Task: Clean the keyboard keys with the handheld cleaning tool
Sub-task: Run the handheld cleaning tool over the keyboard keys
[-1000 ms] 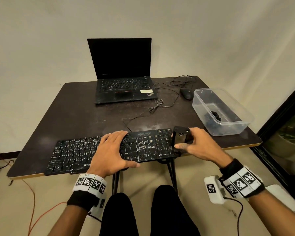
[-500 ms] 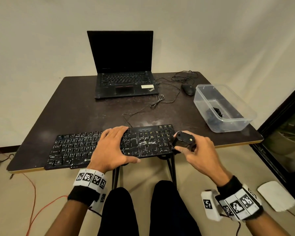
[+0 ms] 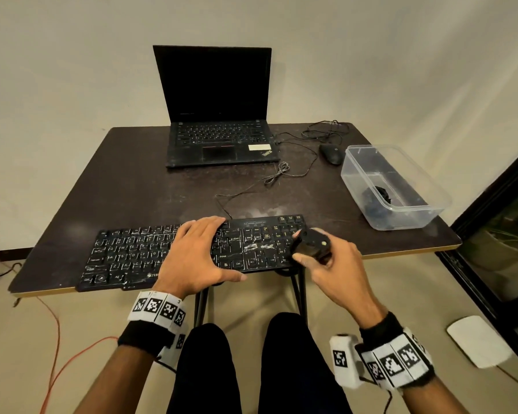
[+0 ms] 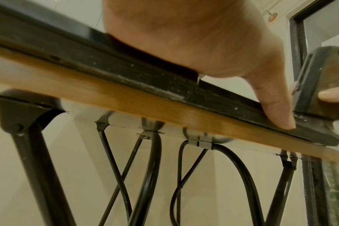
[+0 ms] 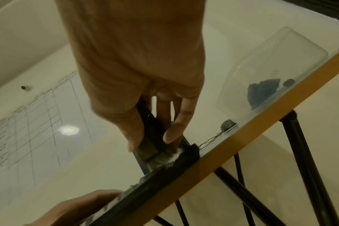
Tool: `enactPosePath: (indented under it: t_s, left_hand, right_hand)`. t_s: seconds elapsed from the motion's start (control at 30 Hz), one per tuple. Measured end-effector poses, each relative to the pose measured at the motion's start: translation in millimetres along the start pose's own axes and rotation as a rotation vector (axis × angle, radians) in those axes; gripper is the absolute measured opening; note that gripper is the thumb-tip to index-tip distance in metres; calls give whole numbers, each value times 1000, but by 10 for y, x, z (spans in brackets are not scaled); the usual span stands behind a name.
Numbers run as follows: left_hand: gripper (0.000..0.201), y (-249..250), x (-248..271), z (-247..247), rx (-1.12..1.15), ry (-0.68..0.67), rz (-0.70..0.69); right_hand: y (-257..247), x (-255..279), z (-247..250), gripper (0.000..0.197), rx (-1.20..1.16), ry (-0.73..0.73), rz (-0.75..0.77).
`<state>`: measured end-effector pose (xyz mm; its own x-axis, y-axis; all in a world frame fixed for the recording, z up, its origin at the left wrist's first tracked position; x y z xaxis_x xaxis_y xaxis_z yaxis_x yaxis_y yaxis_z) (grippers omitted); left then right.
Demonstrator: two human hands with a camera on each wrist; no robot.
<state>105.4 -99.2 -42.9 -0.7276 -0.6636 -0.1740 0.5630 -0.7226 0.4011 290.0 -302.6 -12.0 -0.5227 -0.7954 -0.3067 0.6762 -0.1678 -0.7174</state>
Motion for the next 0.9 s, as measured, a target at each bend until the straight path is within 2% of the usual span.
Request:
enactPosePath:
  t_s: [0.1,0.2,0.33,0.43,0.47,0.57,0.7,0.8,0.9]
  left_hand:
    - [131,-8,6,4,8,-3,5]
    - [131,-5,5,4,13,-2,6]
    - [133,-11,2,-7,-3,-7,3]
    - [133,-21,-5,-19,-16,-12,9]
    - [133,-20,-7,-23,-16,-12,8]
    - [132,-31,-6,-22,-19,-8,7]
    - [131,-16,-14,-29,-21,-6,2]
    - [130,-14,-18,-24,-16,-2,1]
    - [130,-18,-18,-32,-18,-3,2]
  right_hand:
    - [-85,-76,-181,42,5,-213,18]
    - [-80,-148,-96,38,26,-176,27]
    - [-150,-133,-241,34,7,-305,62]
    - [-99,-226,-95,37,44,-170,39]
    - [-99,-239,-100,39,42,-180,35]
    - [-141,-239,-286,40,23,-347,53]
    - [-48,-349,-104,31,73,-228,-1]
    - [-18,-354,-198,34,61,-344,-3]
    - [92,-464,-20,33,87,-243,-51]
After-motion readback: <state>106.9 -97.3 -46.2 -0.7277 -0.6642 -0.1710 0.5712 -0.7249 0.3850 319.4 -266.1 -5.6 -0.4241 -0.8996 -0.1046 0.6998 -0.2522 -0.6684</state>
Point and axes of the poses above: each hand's wrist, its own x-axis away from the middle knuckle, its own z-axis out of the back of the hand, y = z × x, the point moved 10 cm from there along -x, towards the middle knuckle, and after that the axes turned 7 degrees about z, right-handed, at the moved point
